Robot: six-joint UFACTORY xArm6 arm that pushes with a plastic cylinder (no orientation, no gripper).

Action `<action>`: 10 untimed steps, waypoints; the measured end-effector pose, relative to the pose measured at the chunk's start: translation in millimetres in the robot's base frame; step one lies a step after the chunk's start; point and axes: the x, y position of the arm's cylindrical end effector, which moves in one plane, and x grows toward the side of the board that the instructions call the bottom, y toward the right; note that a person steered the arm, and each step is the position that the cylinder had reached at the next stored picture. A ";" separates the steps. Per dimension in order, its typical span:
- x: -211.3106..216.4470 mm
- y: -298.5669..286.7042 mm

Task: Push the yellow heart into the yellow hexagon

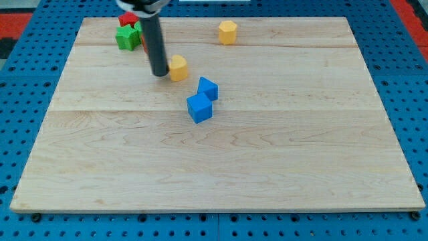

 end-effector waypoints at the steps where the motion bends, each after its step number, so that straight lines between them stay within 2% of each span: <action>1: -11.0 34.5; 3: 34.4 71.3; 5: -12.4 81.6; 6: 10.7 78.5; 7: 5.3 57.8; 9: -55.2 59.4; 10: -58.2 94.0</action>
